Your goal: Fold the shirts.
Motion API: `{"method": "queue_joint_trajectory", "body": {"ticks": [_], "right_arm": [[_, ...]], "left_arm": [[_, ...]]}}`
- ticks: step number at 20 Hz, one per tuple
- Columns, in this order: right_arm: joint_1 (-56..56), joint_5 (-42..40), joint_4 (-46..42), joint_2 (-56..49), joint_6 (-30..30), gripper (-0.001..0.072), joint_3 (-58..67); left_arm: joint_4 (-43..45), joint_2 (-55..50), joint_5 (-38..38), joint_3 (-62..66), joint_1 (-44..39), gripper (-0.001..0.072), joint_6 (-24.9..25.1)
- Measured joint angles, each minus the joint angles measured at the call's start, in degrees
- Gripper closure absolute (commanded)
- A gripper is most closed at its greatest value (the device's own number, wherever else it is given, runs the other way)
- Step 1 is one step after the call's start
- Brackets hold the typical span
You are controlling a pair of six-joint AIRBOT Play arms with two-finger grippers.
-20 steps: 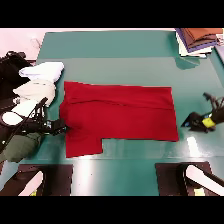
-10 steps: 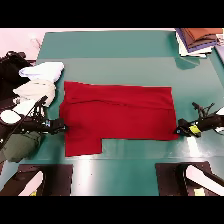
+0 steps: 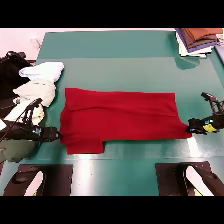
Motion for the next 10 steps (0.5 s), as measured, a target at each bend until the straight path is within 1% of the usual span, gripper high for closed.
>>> {"method": "queue_joint_trajectory", "body": {"ticks": [2,5,7,10], "right_arm": [[0.13,-1.77,-0.39,-0.02,0.26,0.0695,0.85],[1.44,-4.11,-0.15,-4.31,0.50,0.0696,4.87],[3.37,-5.70,0.02,-9.16,0.96,0.0695,9.18],[6.86,-7.48,0.00,-17.88,2.25,0.0694,16.33]], "left_arm": [[0.31,-0.92,3.23,1.51,-0.02,0.0683,-0.13],[0.33,-7.06,9.31,5.35,-0.02,0.0683,1.38],[-0.17,-13.75,13.73,9.31,-0.02,0.0683,3.17],[-3.56,-25.97,19.56,16.55,0.00,0.0681,6.25]]}}
